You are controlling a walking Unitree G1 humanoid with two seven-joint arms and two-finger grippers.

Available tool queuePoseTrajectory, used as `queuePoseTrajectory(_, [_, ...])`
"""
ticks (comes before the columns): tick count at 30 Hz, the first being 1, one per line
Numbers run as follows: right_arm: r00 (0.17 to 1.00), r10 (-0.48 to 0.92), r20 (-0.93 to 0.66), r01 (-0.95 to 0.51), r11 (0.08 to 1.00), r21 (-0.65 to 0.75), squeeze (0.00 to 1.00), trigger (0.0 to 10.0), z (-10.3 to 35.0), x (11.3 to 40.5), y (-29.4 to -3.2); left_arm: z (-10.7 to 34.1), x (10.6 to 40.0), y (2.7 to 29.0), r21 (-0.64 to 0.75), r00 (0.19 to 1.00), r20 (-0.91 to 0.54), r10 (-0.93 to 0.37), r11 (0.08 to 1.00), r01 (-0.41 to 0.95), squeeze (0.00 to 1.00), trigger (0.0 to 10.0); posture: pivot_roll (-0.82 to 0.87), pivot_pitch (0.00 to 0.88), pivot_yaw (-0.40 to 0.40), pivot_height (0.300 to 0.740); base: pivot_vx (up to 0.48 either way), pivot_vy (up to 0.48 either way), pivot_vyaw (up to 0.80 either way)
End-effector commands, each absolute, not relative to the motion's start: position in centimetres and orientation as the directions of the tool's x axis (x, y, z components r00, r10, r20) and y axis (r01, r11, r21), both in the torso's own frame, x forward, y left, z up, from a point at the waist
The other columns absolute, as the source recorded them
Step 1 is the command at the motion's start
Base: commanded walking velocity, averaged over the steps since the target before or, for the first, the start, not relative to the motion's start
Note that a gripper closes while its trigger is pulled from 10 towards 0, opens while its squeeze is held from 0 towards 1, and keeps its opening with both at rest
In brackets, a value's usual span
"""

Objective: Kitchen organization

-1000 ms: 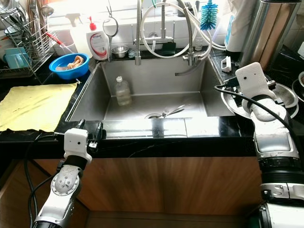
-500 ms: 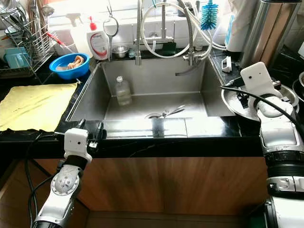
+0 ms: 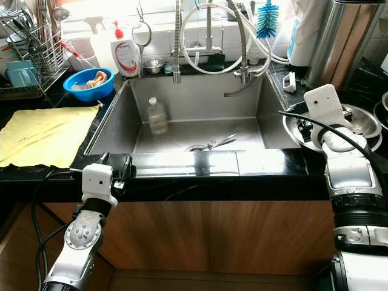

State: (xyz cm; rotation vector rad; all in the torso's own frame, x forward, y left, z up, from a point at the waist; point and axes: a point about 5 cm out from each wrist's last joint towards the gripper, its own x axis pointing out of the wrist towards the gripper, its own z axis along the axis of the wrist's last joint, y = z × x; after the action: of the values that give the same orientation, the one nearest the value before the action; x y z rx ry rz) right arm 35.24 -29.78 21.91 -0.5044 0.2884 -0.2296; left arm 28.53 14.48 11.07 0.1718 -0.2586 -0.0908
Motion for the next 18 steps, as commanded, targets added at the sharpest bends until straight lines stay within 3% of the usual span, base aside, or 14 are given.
queuePoseTrajectory(1, [0.927,-0.296,-0.230,0.155,0.862,-0.482,0.00,10.0,21.4,35.2,-29.9,9.5,28.1,14.6,0.209,0.978,0.162,-0.133,0.973,0.097,0.00,10.0,-0.15,0.000,0.088,0.740,0.000,0.000,0.00])
queuePoseTrajectory(18, [0.913,-0.310,-0.265,0.167,0.878,-0.449,0.00,10.0,20.0,35.2,-29.6,9.4,28.0,14.6,0.214,0.978,0.157,-0.136,0.972,0.101,0.00,10.0,-0.15,0.000,0.088,0.740,0.000,0.000,0.00])
